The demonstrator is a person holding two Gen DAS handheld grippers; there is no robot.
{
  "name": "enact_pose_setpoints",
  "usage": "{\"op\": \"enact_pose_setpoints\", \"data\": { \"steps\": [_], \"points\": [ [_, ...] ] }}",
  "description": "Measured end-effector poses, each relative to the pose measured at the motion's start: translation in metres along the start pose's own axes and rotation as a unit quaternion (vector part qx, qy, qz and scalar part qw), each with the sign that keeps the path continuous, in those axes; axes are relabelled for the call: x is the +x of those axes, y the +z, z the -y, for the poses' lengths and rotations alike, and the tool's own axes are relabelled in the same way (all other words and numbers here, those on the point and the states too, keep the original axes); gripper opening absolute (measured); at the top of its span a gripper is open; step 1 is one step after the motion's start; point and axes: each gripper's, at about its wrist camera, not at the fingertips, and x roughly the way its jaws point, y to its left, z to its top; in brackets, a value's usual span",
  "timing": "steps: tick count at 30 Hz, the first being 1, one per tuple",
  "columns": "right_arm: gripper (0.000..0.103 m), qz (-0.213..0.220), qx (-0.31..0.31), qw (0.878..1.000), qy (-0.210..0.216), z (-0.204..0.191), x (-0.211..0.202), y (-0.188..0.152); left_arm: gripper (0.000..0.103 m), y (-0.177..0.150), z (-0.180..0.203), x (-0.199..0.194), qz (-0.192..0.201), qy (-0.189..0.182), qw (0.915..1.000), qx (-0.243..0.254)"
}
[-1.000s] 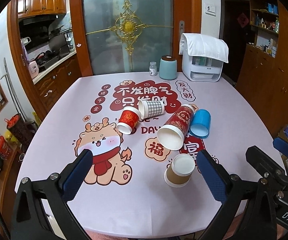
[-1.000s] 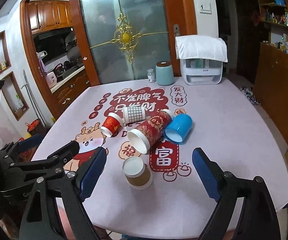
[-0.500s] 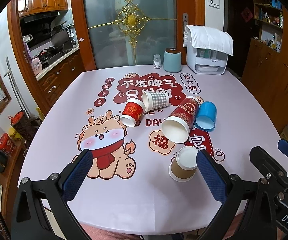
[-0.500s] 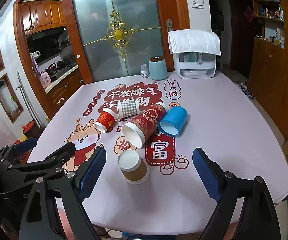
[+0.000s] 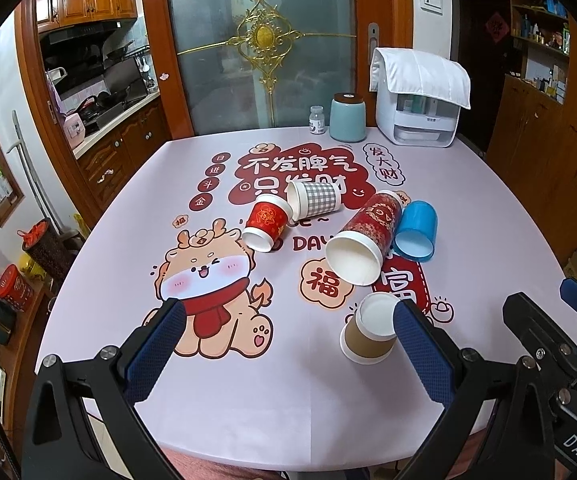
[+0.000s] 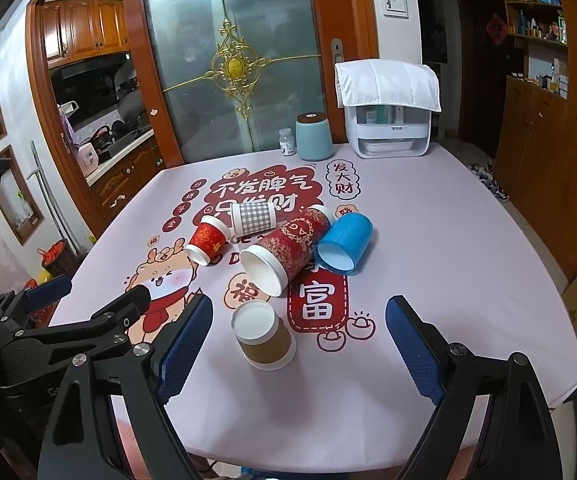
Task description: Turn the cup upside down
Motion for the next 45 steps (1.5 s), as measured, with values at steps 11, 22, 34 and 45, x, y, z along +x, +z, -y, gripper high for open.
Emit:
{"op": "enact_pose_setpoints", "data": {
  "steps": [11, 22, 34, 45],
  "points": [
    [0.09, -0.001, -0.002, 1.0, 0.002, -0.001, 0.003, 0.0, 0.102, -0.001, -0.002, 0.002, -0.003, 0.001, 1.0, -0.004],
    [0.09, -0.004, -0.002, 1.0, 0.003, -0.003, 0.007, 0.0, 0.102, -0.001, -0.002, 0.002, -0.005, 0.0, 1.0, -0.005],
    [0.09, -0.005, -0.002, 1.0, 0.004, -0.004, 0.009, 0.0, 0.102, -0.002, -0.002, 0.002, -0.007, -0.001, 1.0, -0.006],
    [0.09, -0.006, -0.002, 1.0, 0.004, -0.005, 0.011, 0.0, 0.102, -0.002, -0.002, 0.002, -0.008, -0.001, 0.9999, -0.006]
  ]
}}
